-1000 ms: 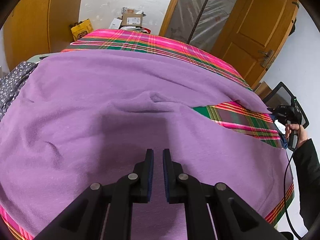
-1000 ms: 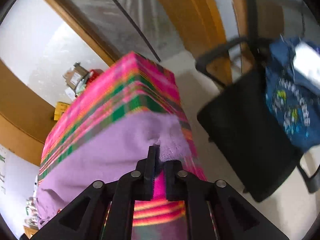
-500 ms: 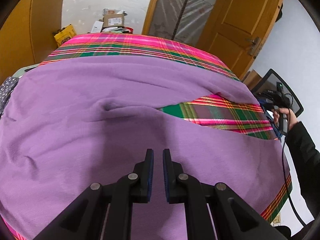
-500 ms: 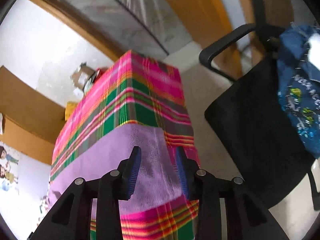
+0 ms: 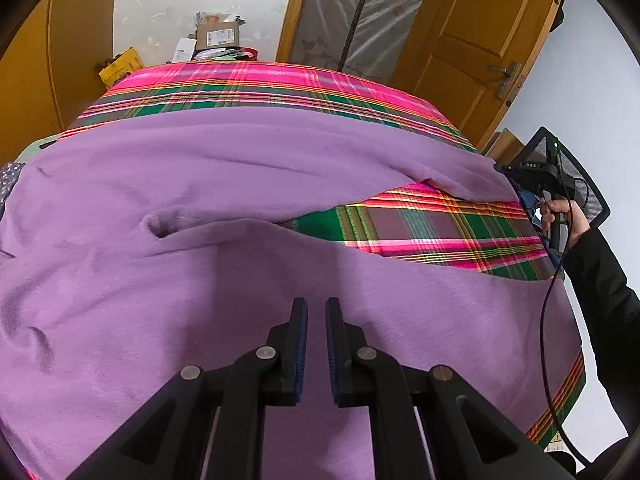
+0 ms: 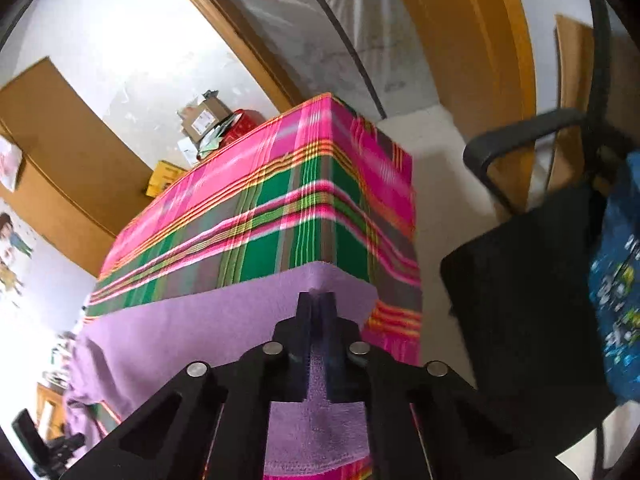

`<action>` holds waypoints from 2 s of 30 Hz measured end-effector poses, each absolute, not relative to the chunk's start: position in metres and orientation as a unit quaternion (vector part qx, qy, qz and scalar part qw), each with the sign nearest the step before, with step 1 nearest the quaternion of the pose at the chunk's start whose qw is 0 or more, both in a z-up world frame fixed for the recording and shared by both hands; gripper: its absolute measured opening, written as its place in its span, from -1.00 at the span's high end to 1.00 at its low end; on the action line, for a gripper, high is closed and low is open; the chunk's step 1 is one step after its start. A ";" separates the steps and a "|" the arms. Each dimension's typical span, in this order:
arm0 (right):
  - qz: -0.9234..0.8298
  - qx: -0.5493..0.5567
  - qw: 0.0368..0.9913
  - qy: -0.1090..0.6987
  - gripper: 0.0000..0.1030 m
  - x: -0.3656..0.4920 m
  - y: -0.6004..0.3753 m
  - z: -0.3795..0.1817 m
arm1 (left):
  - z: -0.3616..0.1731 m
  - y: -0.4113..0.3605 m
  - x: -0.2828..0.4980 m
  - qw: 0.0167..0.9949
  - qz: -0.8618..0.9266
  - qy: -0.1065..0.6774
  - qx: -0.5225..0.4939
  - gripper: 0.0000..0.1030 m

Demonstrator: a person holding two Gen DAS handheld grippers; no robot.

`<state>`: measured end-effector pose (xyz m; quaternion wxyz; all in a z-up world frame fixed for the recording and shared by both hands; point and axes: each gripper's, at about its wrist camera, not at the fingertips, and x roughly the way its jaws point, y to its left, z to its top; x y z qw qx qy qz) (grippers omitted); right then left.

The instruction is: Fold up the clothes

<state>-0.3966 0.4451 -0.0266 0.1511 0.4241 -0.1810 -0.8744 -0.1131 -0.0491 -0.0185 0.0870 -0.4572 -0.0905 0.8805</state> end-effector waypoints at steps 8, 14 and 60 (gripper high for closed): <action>-0.896 0.394 0.132 -0.159 0.92 -0.418 0.435 0.000 | -0.017 -0.048 -0.112 0.087 0.880 -0.090 -0.458 0.83; -0.881 0.431 0.074 -0.180 0.77 -0.429 0.456 -0.019 | -0.019 -0.052 -0.110 0.085 0.879 -0.094 -0.459 0.83; -0.829 0.394 0.358 0.169 0.24 -0.406 0.181 0.010 | -0.003 -0.100 -0.149 0.022 0.904 -0.089 -0.418 0.81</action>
